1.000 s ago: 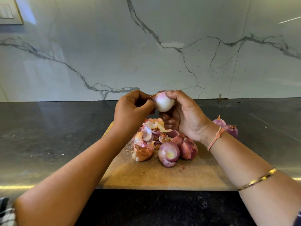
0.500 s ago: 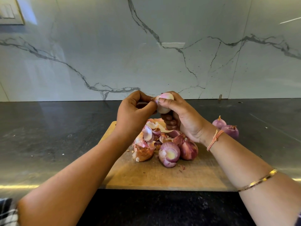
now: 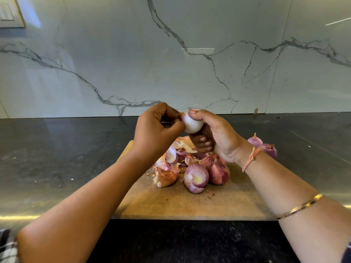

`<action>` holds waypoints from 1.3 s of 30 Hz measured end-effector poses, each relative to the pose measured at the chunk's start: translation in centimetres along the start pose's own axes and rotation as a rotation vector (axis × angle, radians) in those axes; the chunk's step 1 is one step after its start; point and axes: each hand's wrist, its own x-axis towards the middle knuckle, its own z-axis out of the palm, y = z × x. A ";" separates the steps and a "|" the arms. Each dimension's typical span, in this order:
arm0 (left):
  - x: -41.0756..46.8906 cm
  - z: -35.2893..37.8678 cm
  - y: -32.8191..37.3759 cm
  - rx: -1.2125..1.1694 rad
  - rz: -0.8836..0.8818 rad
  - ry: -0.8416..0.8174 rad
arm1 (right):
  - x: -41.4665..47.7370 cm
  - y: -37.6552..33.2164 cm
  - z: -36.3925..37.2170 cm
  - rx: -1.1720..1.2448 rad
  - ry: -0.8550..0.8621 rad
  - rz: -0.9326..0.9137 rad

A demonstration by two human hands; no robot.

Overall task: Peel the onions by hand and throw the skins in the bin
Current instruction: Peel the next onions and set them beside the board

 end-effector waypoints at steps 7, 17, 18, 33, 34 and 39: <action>0.1 -0.1 -0.1 -0.018 0.049 0.001 | 0.0 -0.1 0.1 0.099 0.032 0.028; 0.2 -0.4 0.0 -0.014 0.001 0.068 | 0.1 -0.1 -0.3 0.212 -0.016 0.000; 0.2 -0.5 0.1 -0.020 0.010 0.065 | 0.1 -0.1 -0.4 0.213 -0.016 -0.001; -0.2 -0.5 0.5 -0.064 0.047 -0.093 | 0.1 0.2 -0.2 0.132 0.002 -0.060; -0.2 -0.5 0.5 -0.050 0.050 -0.091 | 0.1 0.2 -0.2 0.125 0.007 -0.053; -0.2 -0.3 0.1 0.095 0.123 -0.039 | 0.3 0.4 0.0 0.040 0.051 -0.062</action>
